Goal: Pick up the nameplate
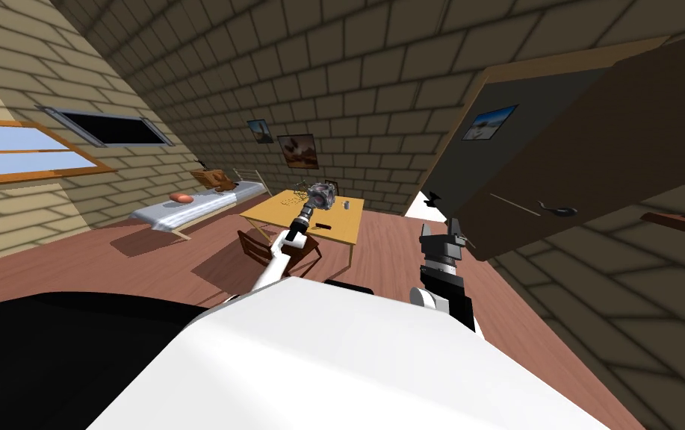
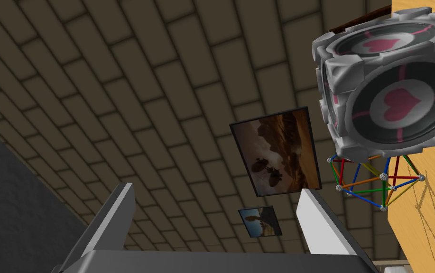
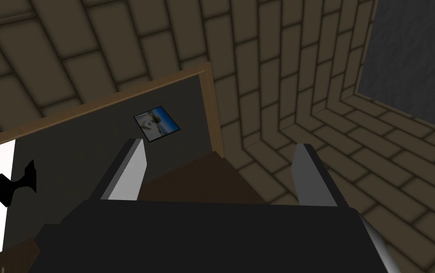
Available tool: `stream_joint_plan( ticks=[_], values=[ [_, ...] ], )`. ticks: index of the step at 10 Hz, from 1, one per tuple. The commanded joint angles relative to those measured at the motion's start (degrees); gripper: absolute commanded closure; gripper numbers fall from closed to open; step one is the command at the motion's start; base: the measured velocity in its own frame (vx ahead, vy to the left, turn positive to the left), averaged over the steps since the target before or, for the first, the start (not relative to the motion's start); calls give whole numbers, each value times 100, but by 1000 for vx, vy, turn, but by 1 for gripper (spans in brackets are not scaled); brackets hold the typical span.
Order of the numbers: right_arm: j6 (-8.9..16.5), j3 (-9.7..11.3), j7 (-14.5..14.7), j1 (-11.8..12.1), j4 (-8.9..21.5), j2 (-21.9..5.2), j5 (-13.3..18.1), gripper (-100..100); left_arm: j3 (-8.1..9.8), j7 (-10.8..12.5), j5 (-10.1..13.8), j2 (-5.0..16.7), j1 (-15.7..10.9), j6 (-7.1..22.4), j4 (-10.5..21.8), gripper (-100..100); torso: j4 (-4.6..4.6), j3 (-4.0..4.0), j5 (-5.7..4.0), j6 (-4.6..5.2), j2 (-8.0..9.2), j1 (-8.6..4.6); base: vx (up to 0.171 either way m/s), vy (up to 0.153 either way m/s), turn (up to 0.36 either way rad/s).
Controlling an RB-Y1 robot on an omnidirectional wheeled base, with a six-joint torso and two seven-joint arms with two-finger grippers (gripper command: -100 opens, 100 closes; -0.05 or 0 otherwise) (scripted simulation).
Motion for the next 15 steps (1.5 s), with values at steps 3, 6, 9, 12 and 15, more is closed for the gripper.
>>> stream_joint_plan(
  ticks=[3, 6, 9, 12, 15],
  values=[
    [0, 0, 0, 0, 0, 0, 0, 0, 43, -3, 20, 58, -308, 313, 491, -100, 0, 0, 0, 0, -1, -2, -31, 28, -65],
    [0, 0, 0, 0, 0, 0, 0, 0, 107, -16, 76, 133, -762, 826, 1014, -100, -2, -4, -1, 0, -8, -4, -19, 29, -104],
    [0, 0, 0, 1, 0, 0, 0, 0, 140, -23, 116, 162, -979, 1154, 1439, -100, -2, -6, -1, -1, -12, -6, -11, 25, -76],
    [0, 0, 0, 0, 0, 0, 0, 0, 173, -30, 163, 187, -1187, 1469, 1885, -100, -3, -8, -1, 2, -14, -1, -6, 33, -93],
    [0, 0, 0, 1, 0, 0, 0, 0, 240, -46, 279, 226, -1577, 1934, 2428, -100, -4, -11, 0, -2, -19, 0, 8, 38, -99]
  ],
)
